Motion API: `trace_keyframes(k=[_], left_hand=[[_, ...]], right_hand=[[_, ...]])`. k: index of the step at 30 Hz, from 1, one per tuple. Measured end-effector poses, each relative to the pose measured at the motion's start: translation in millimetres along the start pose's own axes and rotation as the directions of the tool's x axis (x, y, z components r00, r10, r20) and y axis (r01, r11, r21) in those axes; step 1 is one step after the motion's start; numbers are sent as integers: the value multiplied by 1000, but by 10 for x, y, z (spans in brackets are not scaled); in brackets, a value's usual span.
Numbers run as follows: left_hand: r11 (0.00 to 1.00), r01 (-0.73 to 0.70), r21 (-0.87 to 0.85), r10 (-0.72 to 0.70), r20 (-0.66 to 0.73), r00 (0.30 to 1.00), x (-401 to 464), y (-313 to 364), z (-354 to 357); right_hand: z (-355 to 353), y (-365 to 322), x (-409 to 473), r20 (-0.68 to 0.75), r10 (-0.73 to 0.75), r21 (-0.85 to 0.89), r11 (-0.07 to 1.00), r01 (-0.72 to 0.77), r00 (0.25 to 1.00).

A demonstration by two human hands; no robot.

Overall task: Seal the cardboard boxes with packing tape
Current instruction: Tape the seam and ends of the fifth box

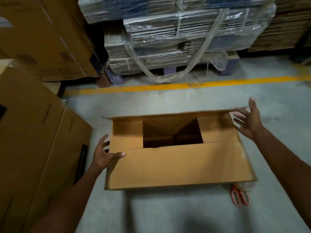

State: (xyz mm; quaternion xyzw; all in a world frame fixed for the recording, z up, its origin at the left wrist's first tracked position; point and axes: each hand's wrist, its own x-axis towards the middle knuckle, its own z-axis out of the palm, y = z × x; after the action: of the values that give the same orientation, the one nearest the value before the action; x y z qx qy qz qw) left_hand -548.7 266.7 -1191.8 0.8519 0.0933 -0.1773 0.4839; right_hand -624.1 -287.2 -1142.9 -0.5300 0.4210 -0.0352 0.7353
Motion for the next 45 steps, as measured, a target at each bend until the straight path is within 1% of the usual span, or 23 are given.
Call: trace_keyframes(k=[1,3,5,6,8,12,14,16,18,19,22,23,24,26,27,28,29,30,34,39,41,43,45], left_hand=[[1000,-20,-4,20,-58,998,-57,-7,35],[989,-135,64,143,-137,980,-126,-47,98],[949,-270,165,287,-88,954,-173,-43,193],[939,-287,191,297,-23,955,-233,2,243],[936,-231,266,230,36,973,-328,60,349],[948,-89,306,116,-72,991,-347,122,413],[923,-46,382,103,-130,986,-287,98,361],[883,-61,465,149,-153,977,-244,49,297],[852,-107,513,208,-145,967,-179,-8,243],[835,-130,535,233,-129,964,-135,-37,210],[811,-156,564,251,-95,963,23,-154,72],[806,-160,569,254,-89,963,62,-190,45],[806,-157,570,252,-91,963,92,-226,30],[819,-146,555,251,-117,961,158,-244,18],[825,-149,546,254,-121,960,215,-245,15],[831,-158,534,254,-111,961,264,-227,23],[839,-166,517,251,-97,963,364,-217,22],[845,-177,505,249,-79,965,472,-181,32],[824,-233,516,261,20,965,825,91,186],[855,-188,484,187,50,981,795,187,159],[858,-198,474,191,63,980,721,260,132],[829,-209,519,238,10,971,629,371,166],[793,-238,560,334,-73,940,488,534,271]], right_hand=[[-75,36,-58,32,13,-94,996,-10,999],[-210,186,-140,55,-12,-325,945,29,998],[-285,374,-174,34,-125,-543,831,123,992],[-292,479,-212,36,-159,-588,795,150,987],[-268,678,-278,18,-142,-615,779,124,990],[-184,873,-348,-64,-164,-779,625,53,984],[-134,920,-514,-67,-184,-810,584,54,981],[-150,1103,-768,-88,-195,-827,561,38,977],[-239,1300,-1077,-91,-180,-822,569,28,979],[-306,1369,-1210,-87,-153,-794,607,25,984],[-590,1433,-1350,5,41,-633,773,-29,999],[-698,1432,-1306,33,128,-566,820,-87,991],[-821,1460,-1233,31,187,-496,856,-147,982],[-1085,1668,-936,-90,160,-476,860,-184,983],[-1215,1812,-774,-177,83,-644,744,-179,981],[-1345,1983,-615,-219,23,-798,571,-192,976],[-1426,2139,-499,-223,4,-899,386,-207,975],[-1459,2281,-435,-212,27,-941,263,-212,977],[-1514,2582,-341,-230,-11,-966,122,-227,973],[-1640,2694,-268,-125,-121,-972,214,-97,985],[-1714,2583,-275,-105,-192,-957,286,-47,976],[-1771,2320,-361,-79,-267,-943,332,15,960],[-1807,1970,-507,-81,-358,-897,433,88,930]])
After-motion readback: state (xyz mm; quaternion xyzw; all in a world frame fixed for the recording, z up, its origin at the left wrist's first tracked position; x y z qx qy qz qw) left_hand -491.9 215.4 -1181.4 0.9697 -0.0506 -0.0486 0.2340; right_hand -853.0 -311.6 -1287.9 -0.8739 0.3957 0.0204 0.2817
